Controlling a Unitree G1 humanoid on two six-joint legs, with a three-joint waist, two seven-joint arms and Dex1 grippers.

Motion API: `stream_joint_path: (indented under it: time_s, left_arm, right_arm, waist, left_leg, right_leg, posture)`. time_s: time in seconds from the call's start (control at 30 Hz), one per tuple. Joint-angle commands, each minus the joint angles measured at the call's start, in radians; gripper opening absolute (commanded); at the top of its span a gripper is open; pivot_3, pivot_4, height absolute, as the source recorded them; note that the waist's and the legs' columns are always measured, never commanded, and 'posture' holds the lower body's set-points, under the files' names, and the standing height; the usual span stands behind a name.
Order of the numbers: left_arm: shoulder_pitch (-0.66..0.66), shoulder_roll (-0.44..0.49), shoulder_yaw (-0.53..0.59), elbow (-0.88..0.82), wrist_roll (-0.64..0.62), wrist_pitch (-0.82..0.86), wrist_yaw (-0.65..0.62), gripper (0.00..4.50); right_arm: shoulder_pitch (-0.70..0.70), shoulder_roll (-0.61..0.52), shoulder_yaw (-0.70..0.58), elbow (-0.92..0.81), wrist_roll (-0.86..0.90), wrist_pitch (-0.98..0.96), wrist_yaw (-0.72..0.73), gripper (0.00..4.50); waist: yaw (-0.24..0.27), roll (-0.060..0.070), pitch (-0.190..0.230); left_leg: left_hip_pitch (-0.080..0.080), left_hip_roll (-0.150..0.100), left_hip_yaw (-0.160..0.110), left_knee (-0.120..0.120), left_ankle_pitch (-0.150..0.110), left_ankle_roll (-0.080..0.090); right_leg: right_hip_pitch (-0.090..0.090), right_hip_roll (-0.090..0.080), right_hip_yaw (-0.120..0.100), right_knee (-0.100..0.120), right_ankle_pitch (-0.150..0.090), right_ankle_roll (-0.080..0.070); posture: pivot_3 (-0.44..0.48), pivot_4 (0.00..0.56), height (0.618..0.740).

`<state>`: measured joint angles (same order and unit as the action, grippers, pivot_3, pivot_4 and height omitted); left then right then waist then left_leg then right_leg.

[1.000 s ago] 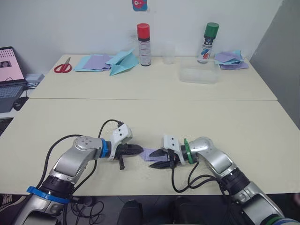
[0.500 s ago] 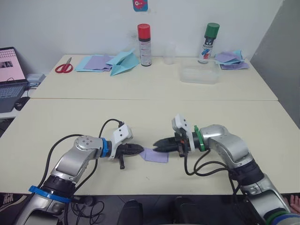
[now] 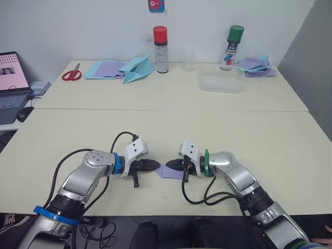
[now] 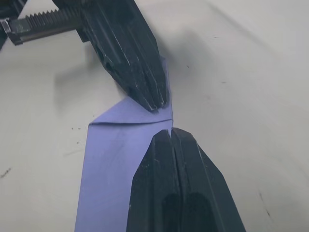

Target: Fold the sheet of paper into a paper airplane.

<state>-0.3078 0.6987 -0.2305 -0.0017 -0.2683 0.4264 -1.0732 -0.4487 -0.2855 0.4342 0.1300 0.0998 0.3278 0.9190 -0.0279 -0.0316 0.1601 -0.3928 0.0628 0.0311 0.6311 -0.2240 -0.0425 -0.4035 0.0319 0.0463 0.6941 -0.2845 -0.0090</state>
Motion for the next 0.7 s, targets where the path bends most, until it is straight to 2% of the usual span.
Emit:
stream_joint_path:
  time_s: [0.03,0.23,0.37,0.53,0.7]
  left_arm:
    - [0.023,0.001,-0.03,0.062,0.07,0.023,0.042,0.0]
    - [0.028,-0.004,-0.025,0.062,0.065,0.025,0.039,0.0]
    - [0.034,0.0,-0.023,0.064,0.066,0.02,0.038,0.0]
    - [0.036,0.001,-0.021,0.073,0.067,0.014,0.038,0.0]
    - [0.033,-0.008,-0.023,0.071,0.066,0.017,0.04,0.0]
  right_arm:
    - [0.037,-0.057,-0.006,0.001,-0.025,-0.002,0.014,0.02]
    - [0.116,-0.195,-0.064,-0.07,-0.011,0.009,0.04,0.02]
    - [0.16,-0.259,-0.106,-0.147,0.027,0.029,0.063,0.02]
    - [0.14,-0.191,-0.186,-0.253,0.135,-0.025,0.046,0.02]
    - [0.129,-0.116,-0.16,-0.294,0.142,0.012,0.017,0.02]
  waist:
    - [0.0,0.001,-0.001]
    - [0.002,0.004,-0.004]
    - [0.001,0.004,-0.005]
    - [-0.001,0.005,-0.004]
    - [-0.001,0.006,-0.003]
  left_leg:
    - [0.0,0.0,0.0,0.0,0.0,0.0]
    - [0.0,0.0,0.0,0.0,0.0,0.0]
    - [0.005,0.0,-0.001,-0.001,0.0,0.0]
    - [0.01,0.001,-0.002,-0.003,0.0,0.0]
    - [0.01,0.001,-0.003,-0.003,0.0,0.0]
  right_leg:
    - [0.0,0.0,0.0,0.0,0.0,0.0]
    - [0.002,-0.001,0.0,-0.003,0.0,0.0]
    - [0.009,-0.003,0.0,-0.01,-0.001,-0.001]
    - [0.014,-0.005,0.0,-0.013,-0.002,-0.003]
    - [0.014,-0.005,0.0,-0.013,-0.002,-0.003]
  posture:
    - [0.0,0.15,0.74]
    - [0.0,0.15,0.74]
    - [0.0,0.15,0.74]
    - [0.0,0.15,0.74]
    - [0.0,0.15,0.74]
